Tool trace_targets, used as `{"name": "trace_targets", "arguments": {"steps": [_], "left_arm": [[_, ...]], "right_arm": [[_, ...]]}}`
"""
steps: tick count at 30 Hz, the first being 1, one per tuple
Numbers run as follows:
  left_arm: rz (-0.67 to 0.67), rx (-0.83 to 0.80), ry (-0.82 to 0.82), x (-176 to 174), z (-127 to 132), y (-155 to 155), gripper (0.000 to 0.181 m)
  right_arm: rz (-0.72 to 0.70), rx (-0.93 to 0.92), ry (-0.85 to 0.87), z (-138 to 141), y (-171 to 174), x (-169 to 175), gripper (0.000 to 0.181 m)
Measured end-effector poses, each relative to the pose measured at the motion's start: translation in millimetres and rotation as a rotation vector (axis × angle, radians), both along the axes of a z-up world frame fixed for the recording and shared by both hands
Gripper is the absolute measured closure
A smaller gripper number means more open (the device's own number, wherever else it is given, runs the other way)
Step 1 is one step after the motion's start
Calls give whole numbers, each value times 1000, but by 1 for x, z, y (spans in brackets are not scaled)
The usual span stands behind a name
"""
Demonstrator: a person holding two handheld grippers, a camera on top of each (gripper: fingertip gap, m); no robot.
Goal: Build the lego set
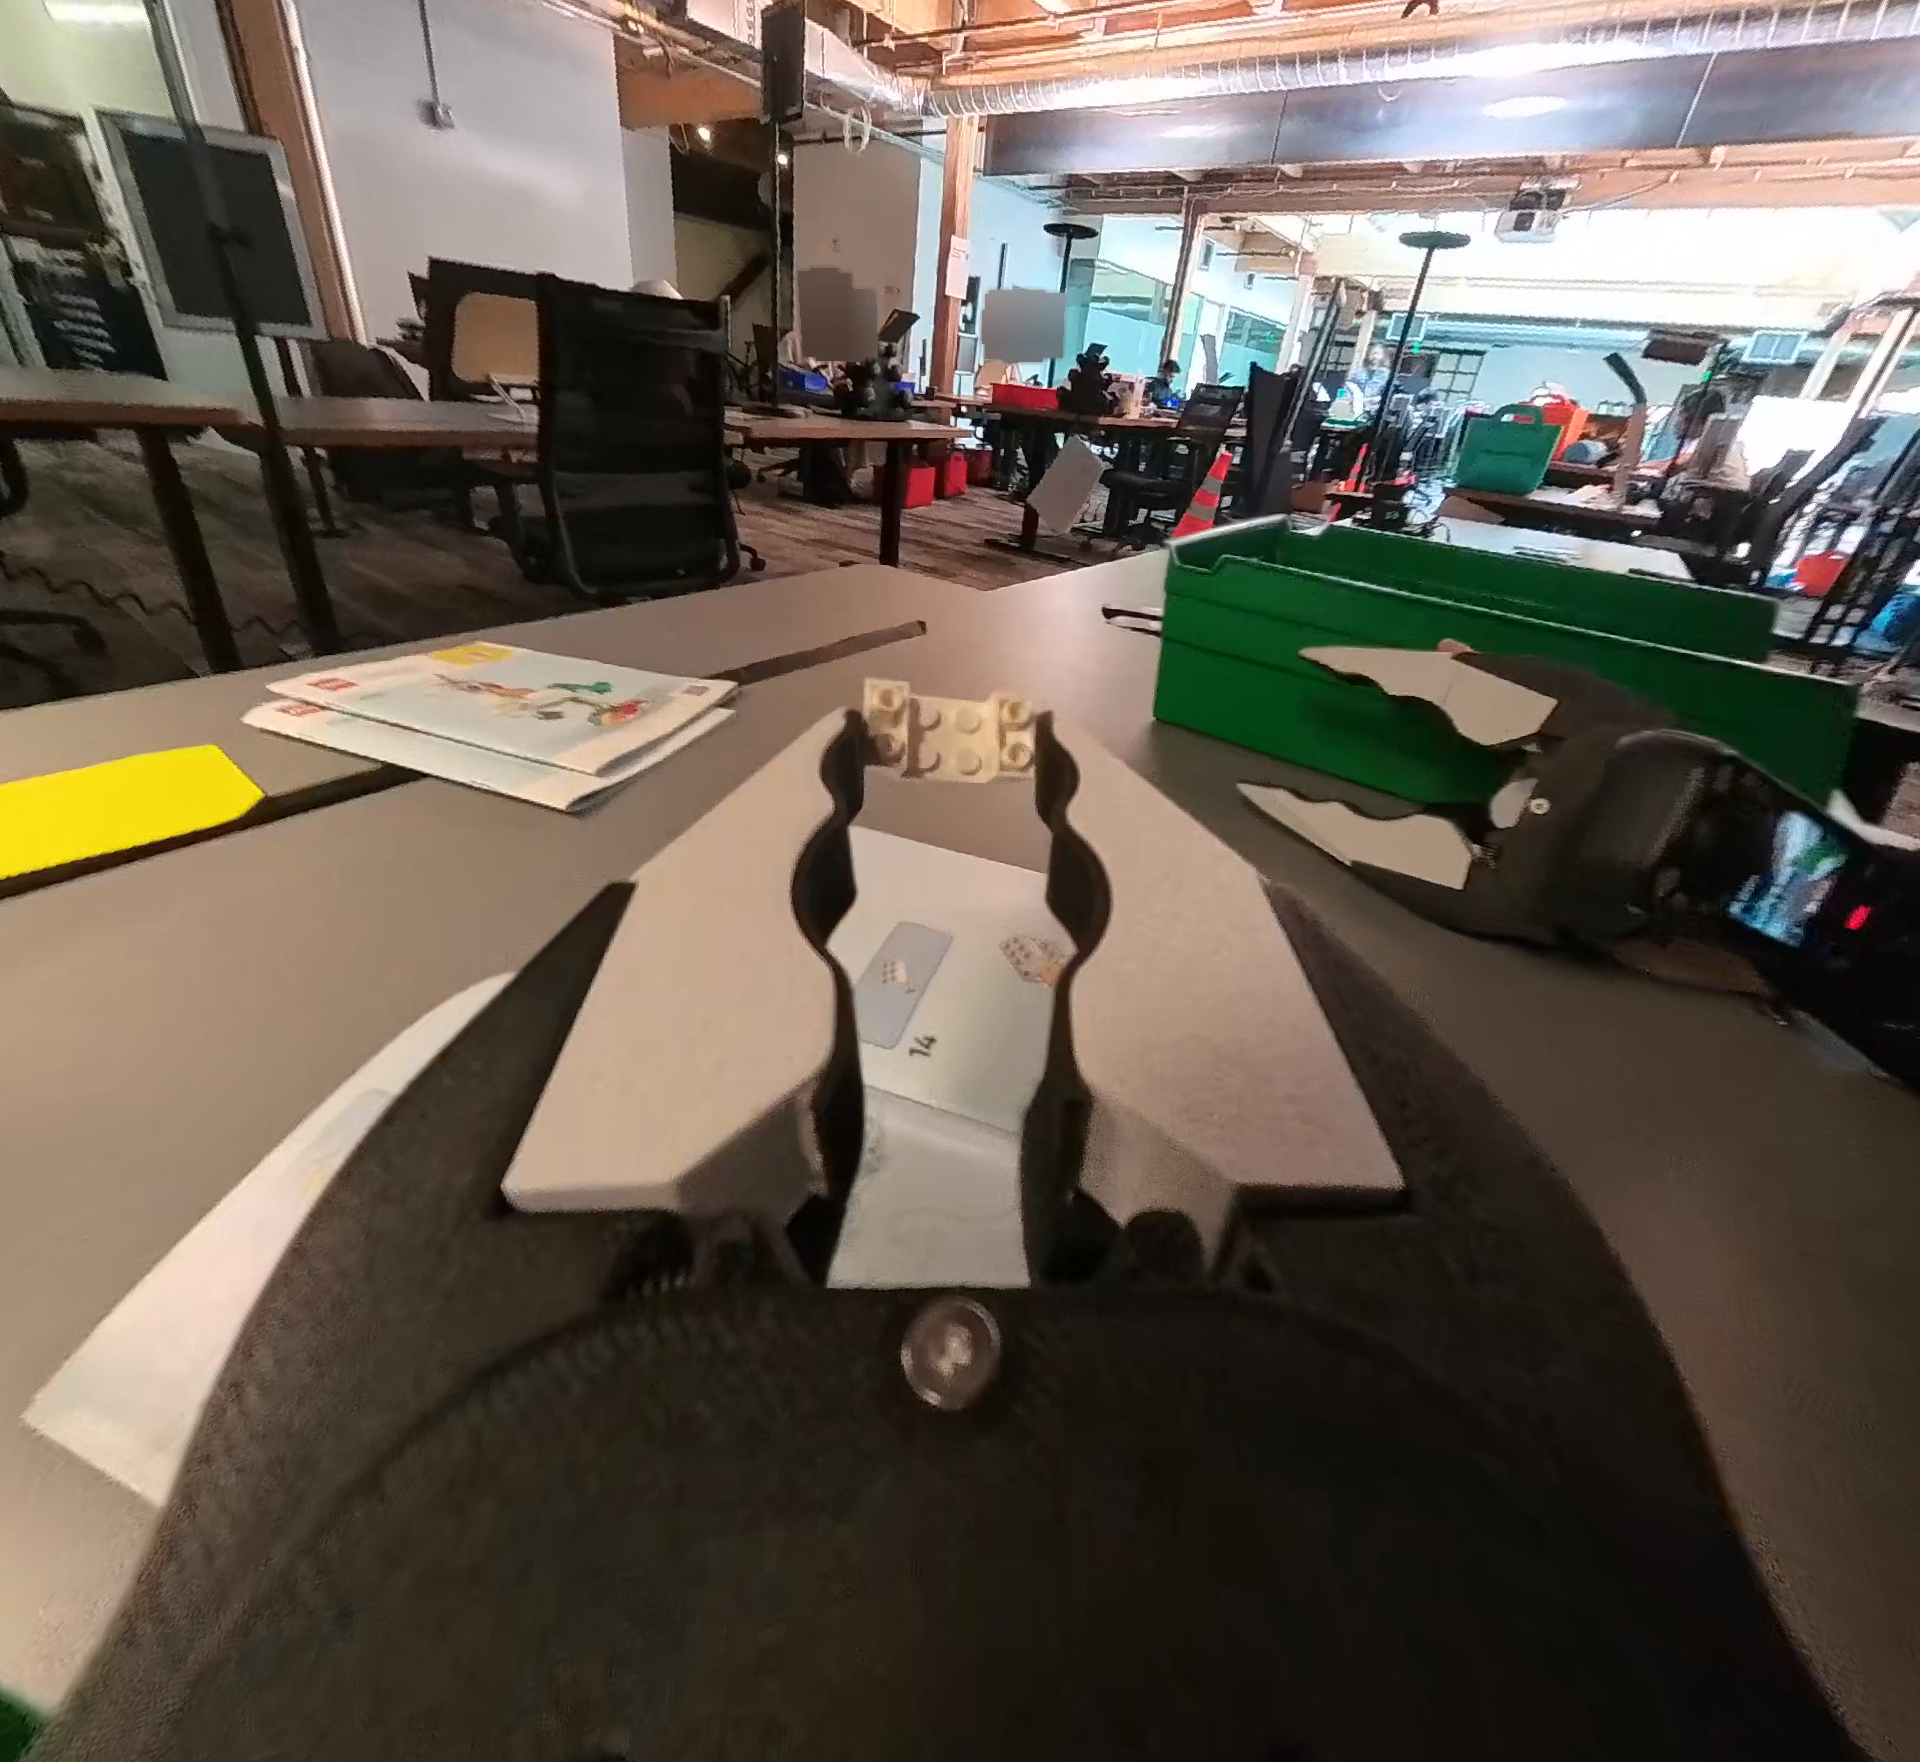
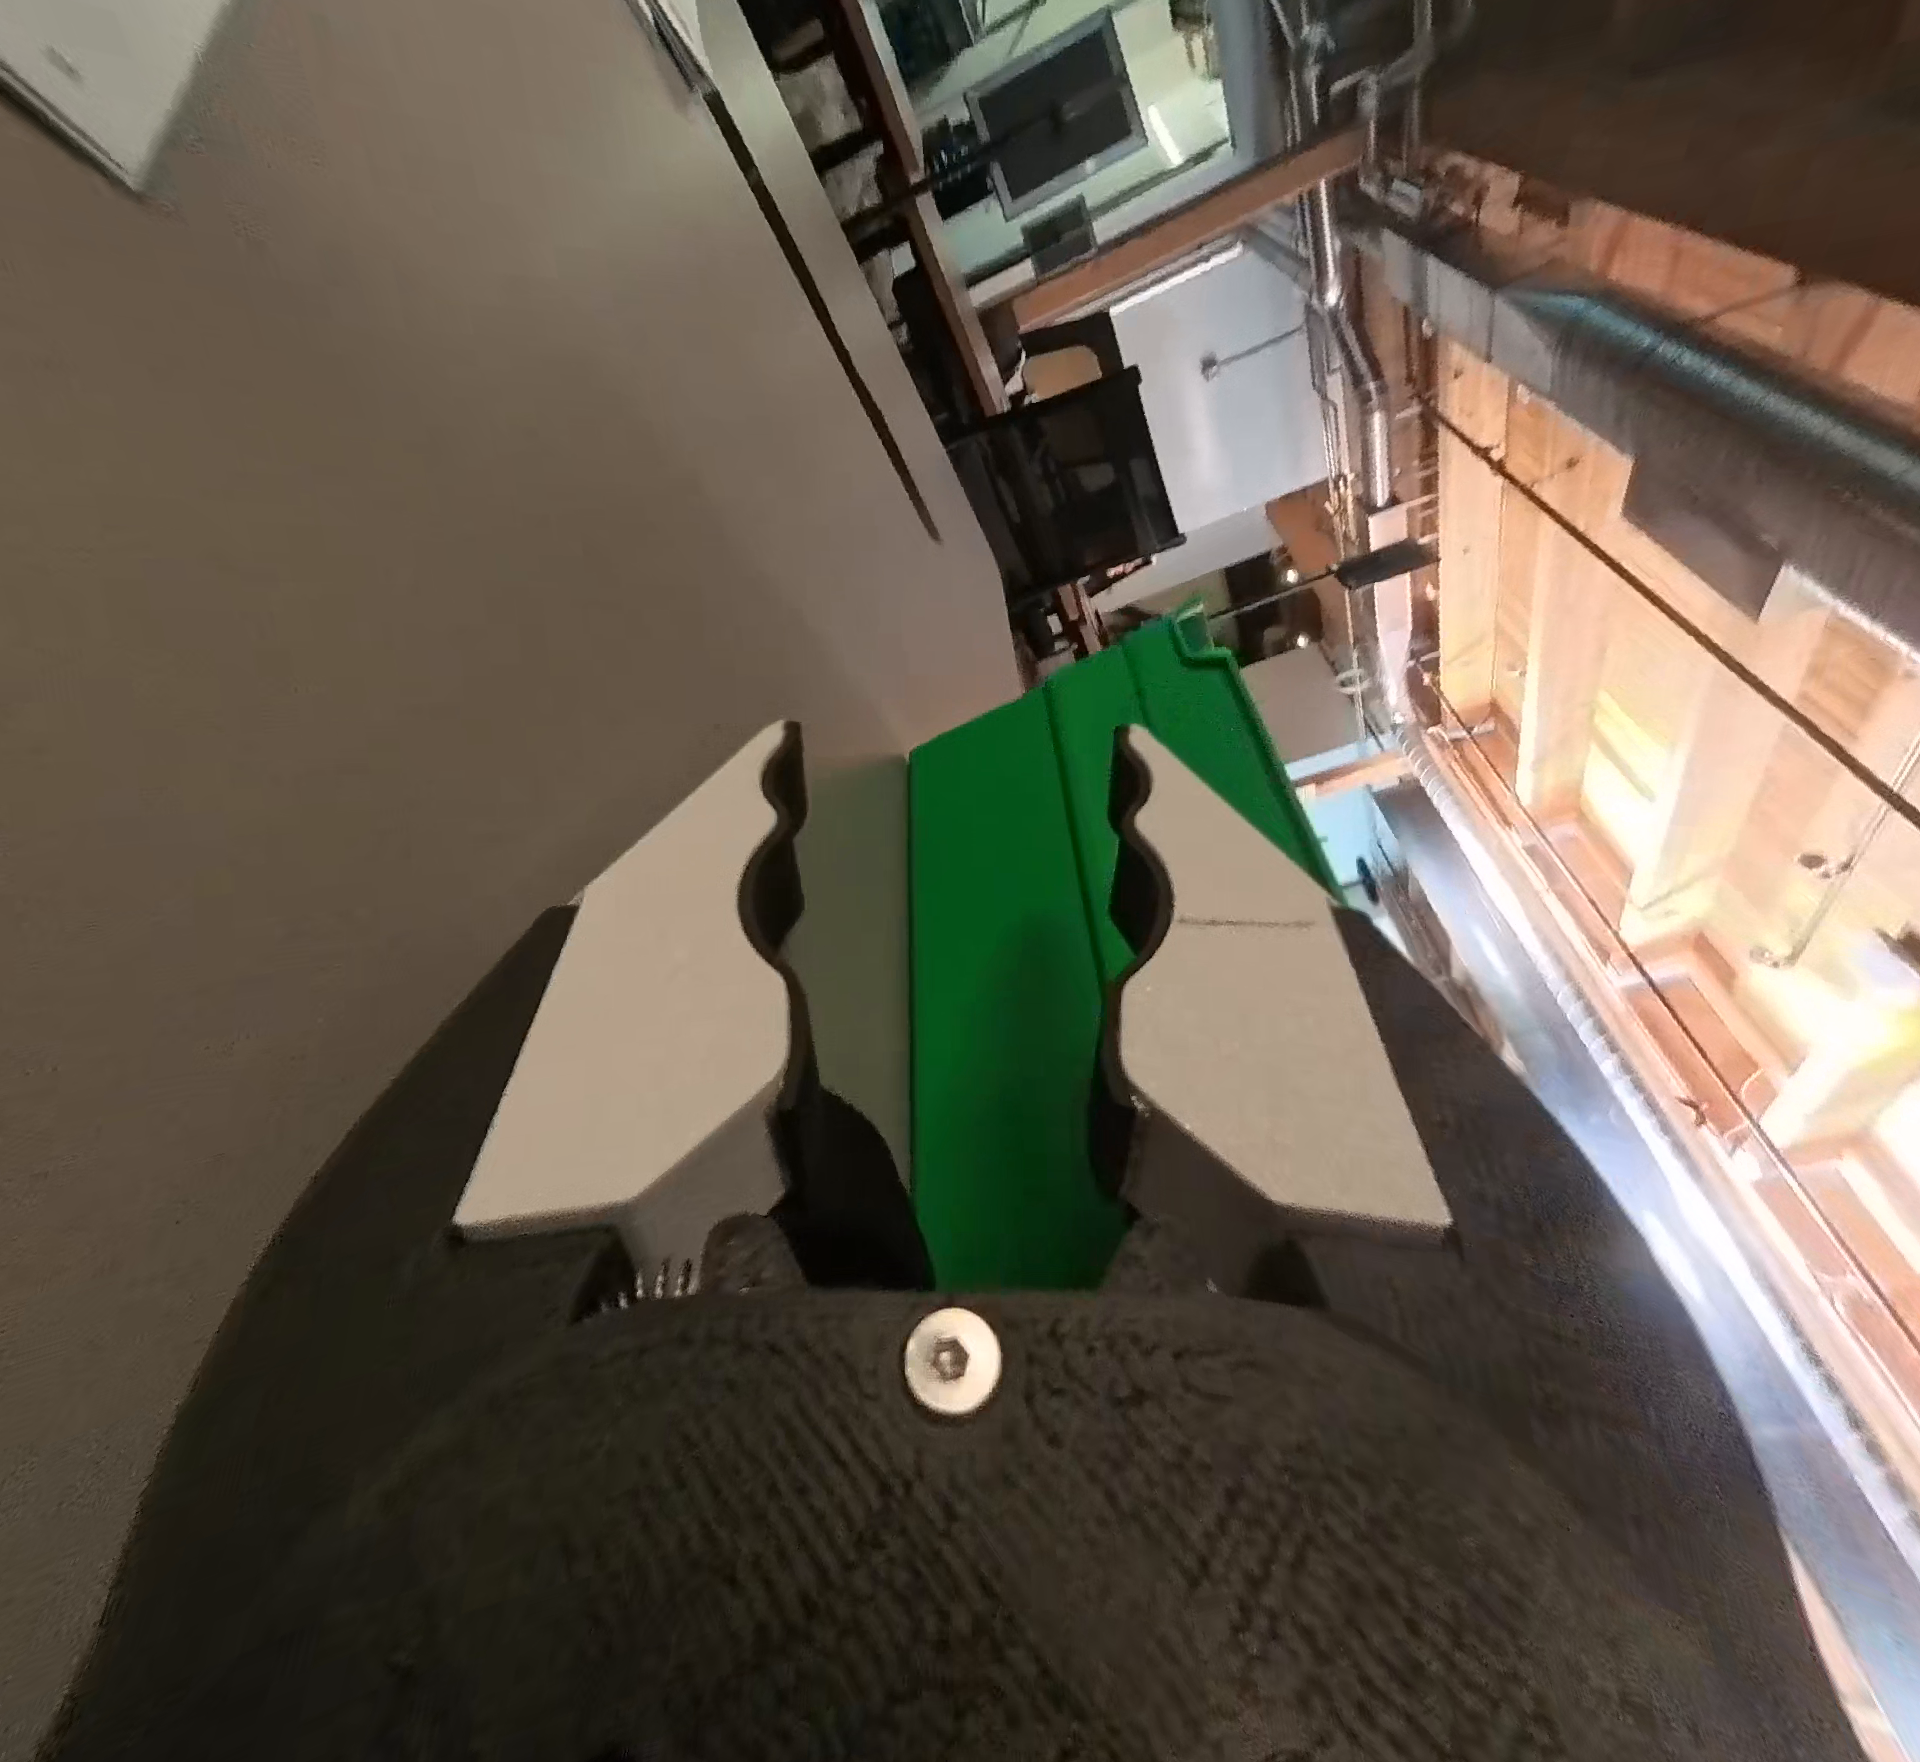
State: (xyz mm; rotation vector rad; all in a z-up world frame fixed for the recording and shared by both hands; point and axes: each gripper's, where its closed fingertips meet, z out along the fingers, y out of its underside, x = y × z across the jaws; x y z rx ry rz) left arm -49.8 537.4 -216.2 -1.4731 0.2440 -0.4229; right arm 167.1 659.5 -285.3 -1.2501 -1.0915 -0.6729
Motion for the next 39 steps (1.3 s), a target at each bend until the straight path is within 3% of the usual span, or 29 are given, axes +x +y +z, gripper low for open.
{"name": "trace_targets", "arguments": {"steps": [7,11,18,27,30,35,39], "left_arm": [[-30,-19,14,7,-2,1,149],[-42,-10,13,9,0,-2,149],[-54,-24,-8,11,-2,-1,149],[-37,23,125,22,-6,-4,149],[-19,22,157,20,-11,-5,149],[-63,51,177,29,-9,-9,149],[-75,62,190,33,-9,-9,149]], "right_arm": [[-80,-4,-52,-7,9,9,158],[-114,5,-60,-7,12,14,166],[-130,18,-62,-6,14,16,168],[-101,77,-59,4,9,16,149],[-75,168,-93,19,-5,15,157],[91,87,157,35,-26,5,158],[417,-262,210,8,-67,-36,157]]}}
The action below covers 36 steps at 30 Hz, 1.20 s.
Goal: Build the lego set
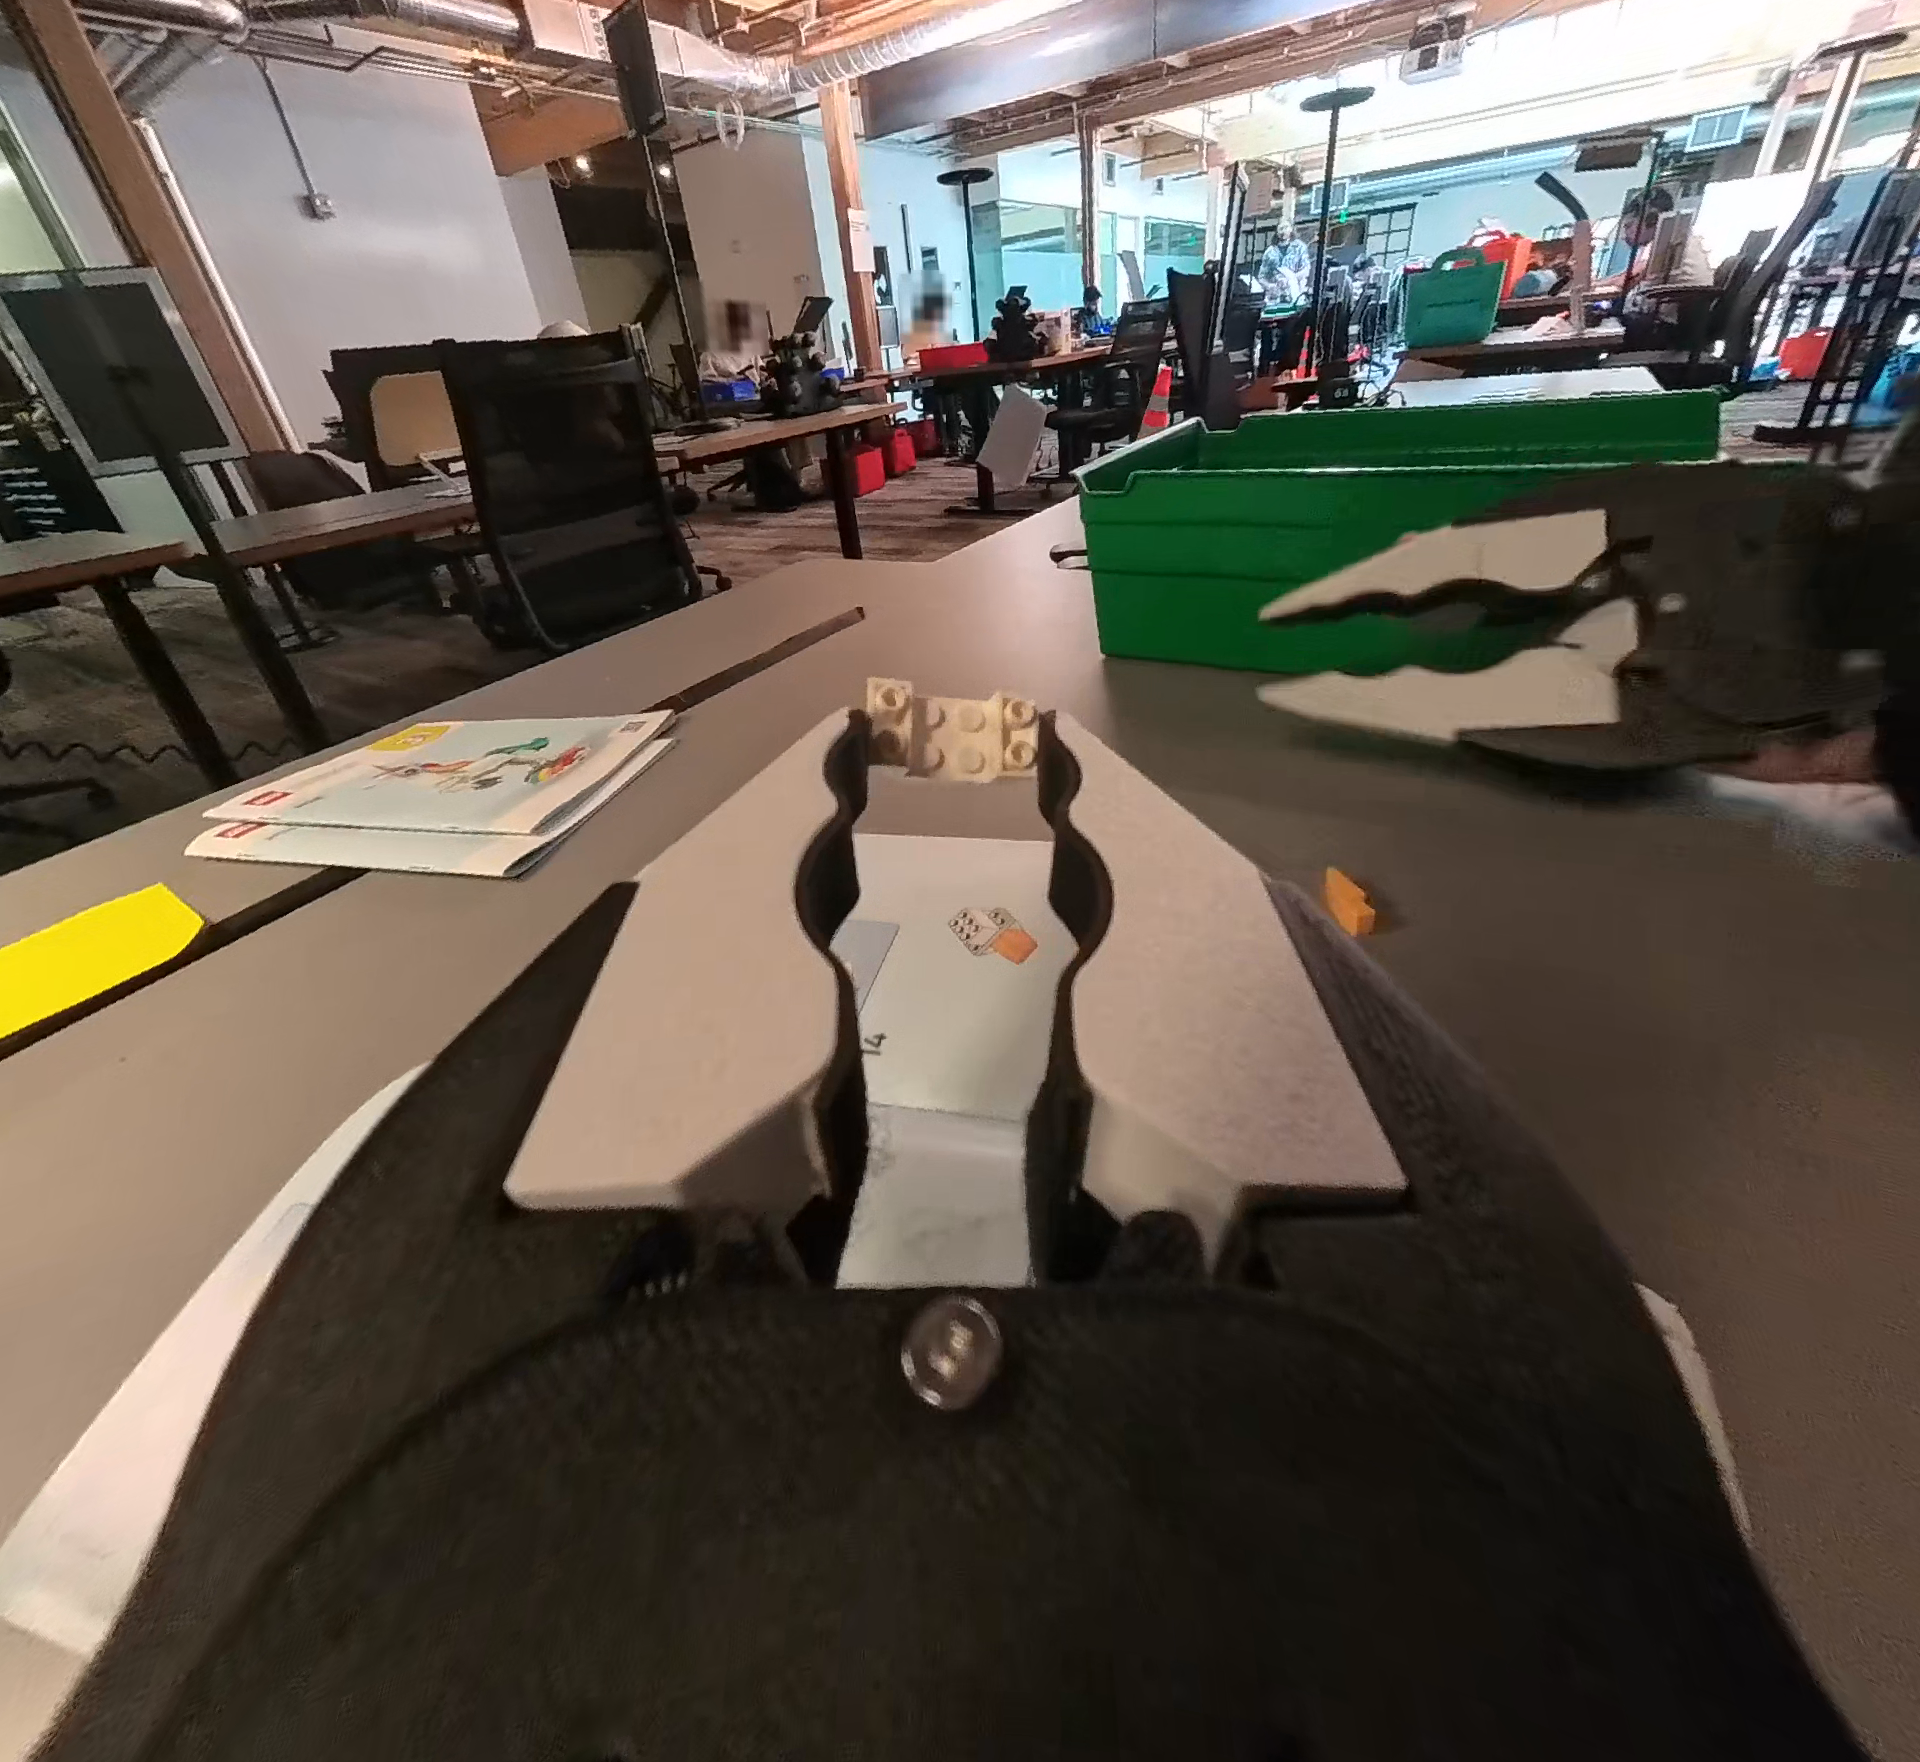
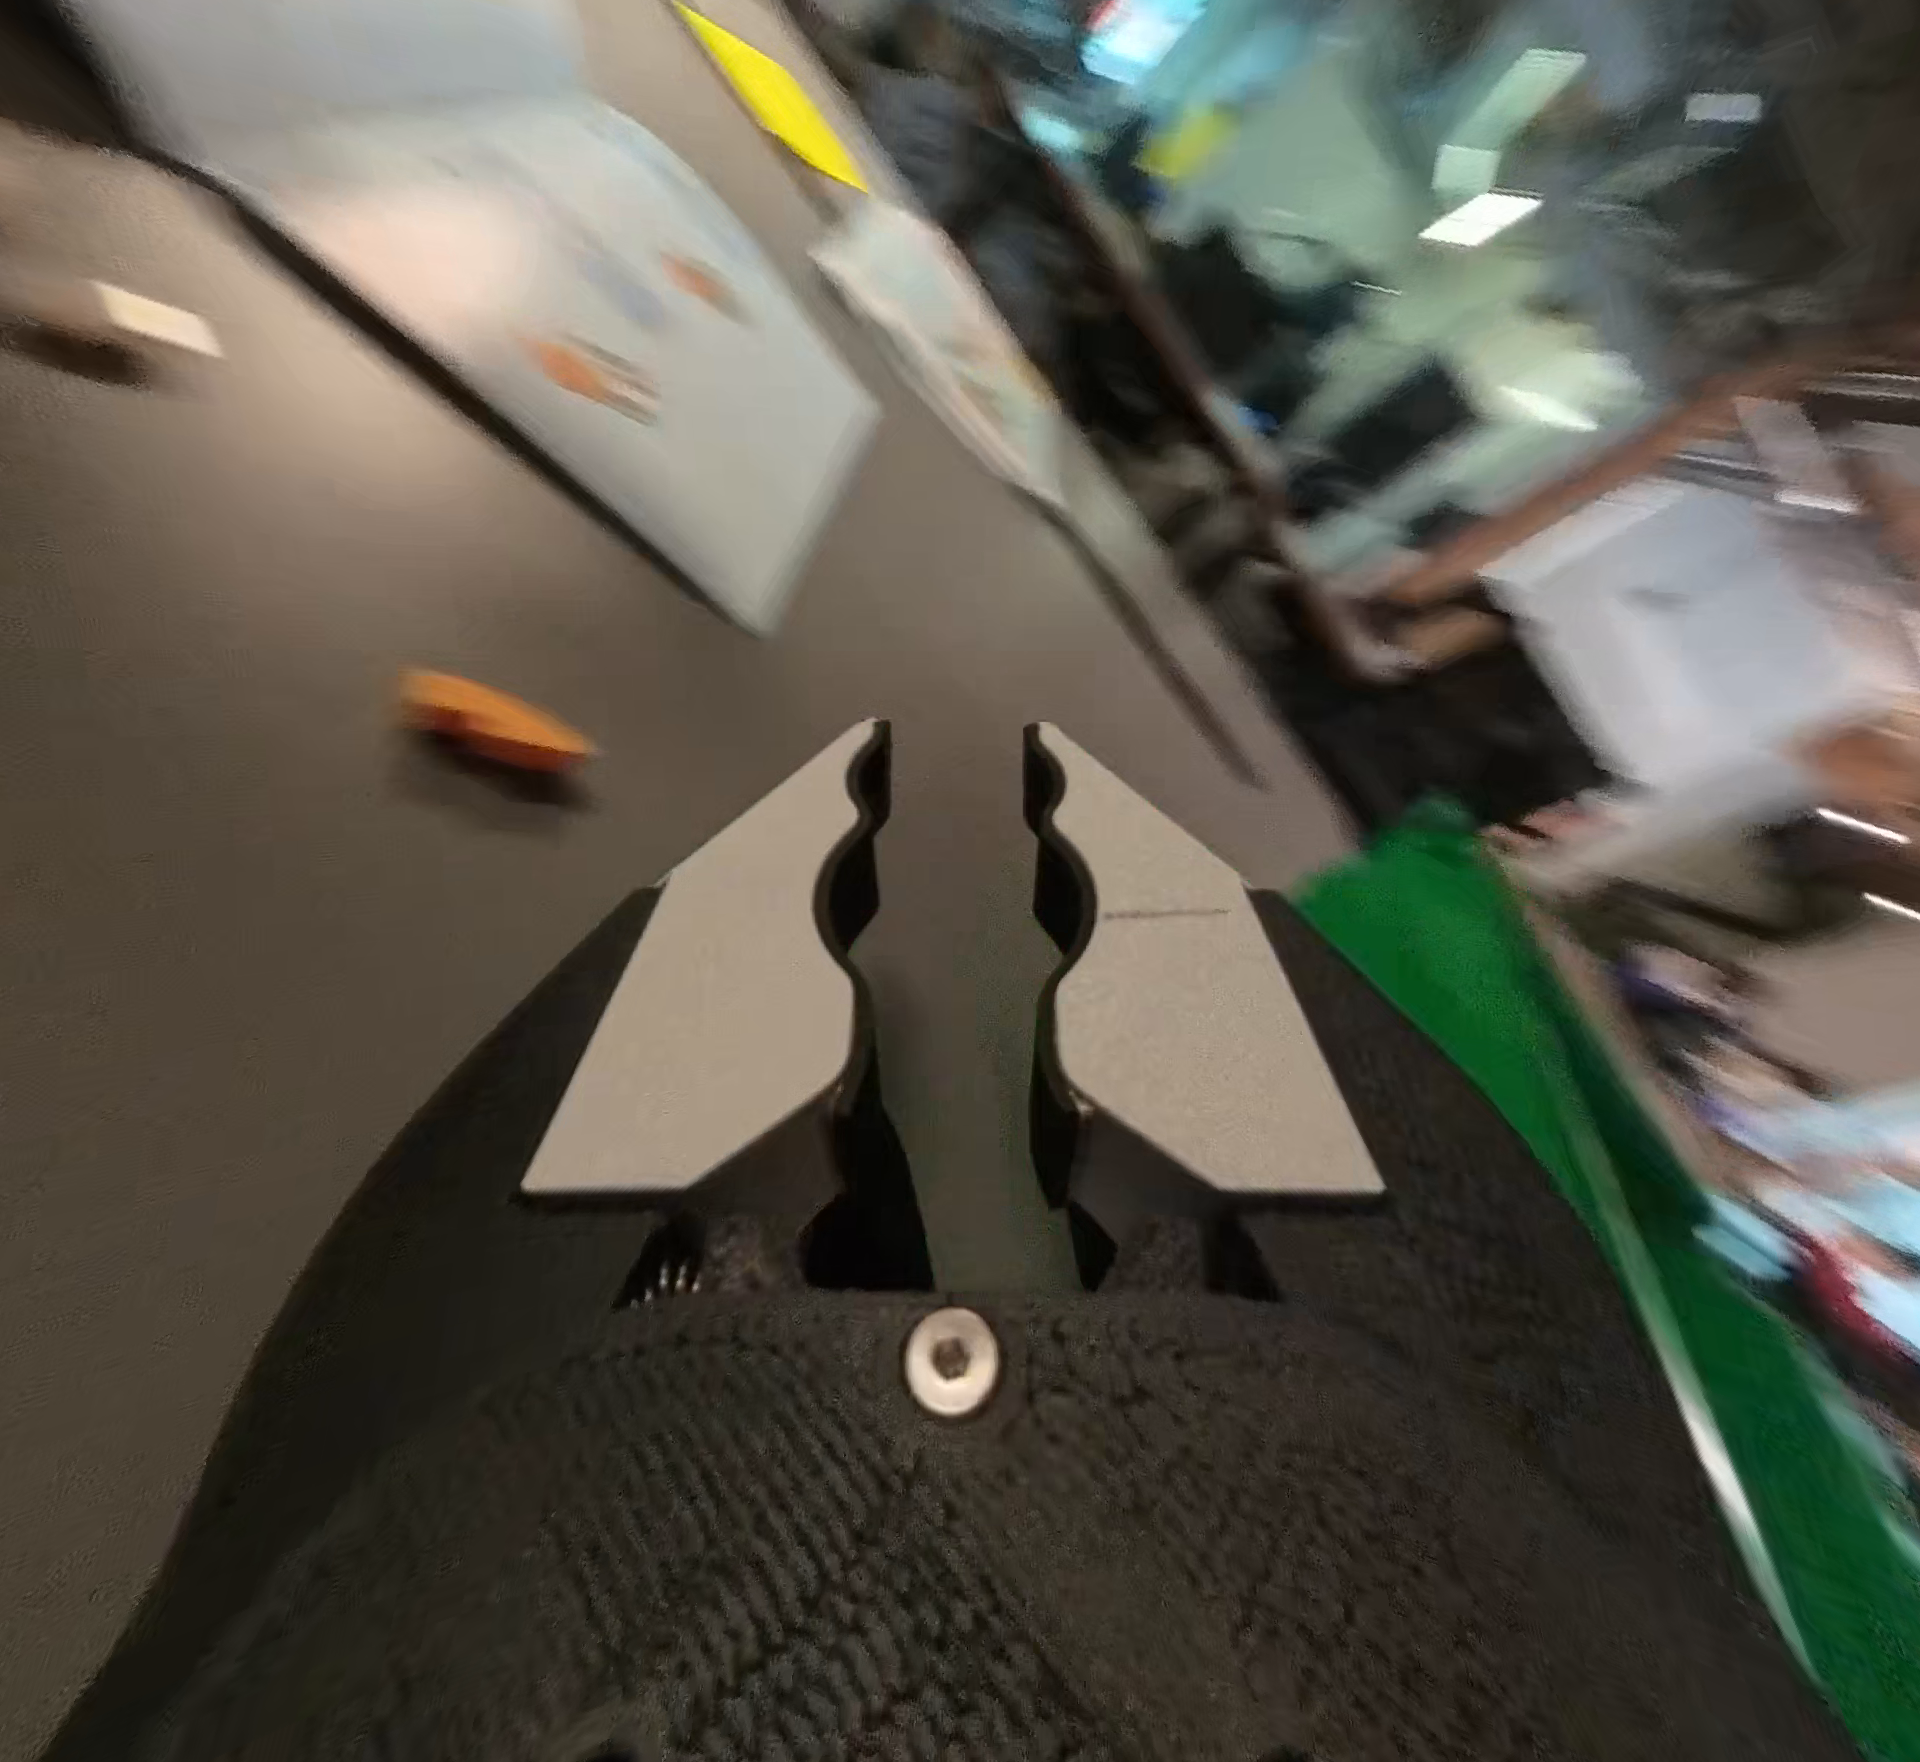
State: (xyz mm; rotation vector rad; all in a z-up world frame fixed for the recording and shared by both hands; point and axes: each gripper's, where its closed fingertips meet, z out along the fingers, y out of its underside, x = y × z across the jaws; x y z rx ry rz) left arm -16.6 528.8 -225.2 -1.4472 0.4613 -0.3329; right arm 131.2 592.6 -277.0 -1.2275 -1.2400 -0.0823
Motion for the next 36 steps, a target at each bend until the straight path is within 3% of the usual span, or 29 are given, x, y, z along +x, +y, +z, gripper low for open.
{"name": "trace_targets", "arguments": {"steps": [3,4,10,19,23,32,34,36], "left_arm": [[3,13,15,0,1,0,149],[-5,17,18,1,1,0,149],[-160,17,-55,16,7,-11,150],[-347,-47,-86,37,2,-24,150],[-392,-61,-74,42,-1,-28,150],[-396,-63,-53,44,-3,-28,150],[-363,-72,-72,40,-3,-23,149],[-290,-86,-92,30,-3,-14,149]], "right_arm": [[320,-343,-76,-26,-55,-24,152],[361,-437,-112,-31,-61,-24,145],[537,-791,-288,-35,-70,-18,145],[664,-645,-839,-44,-67,-21,153],[735,-608,-973,-49,-67,-23,160],[740,-675,-980,-57,-68,-22,178],[703,-626,-896,-48,-58,-36,178],[667,-543,-708,-28,-45,-64,178]]}}
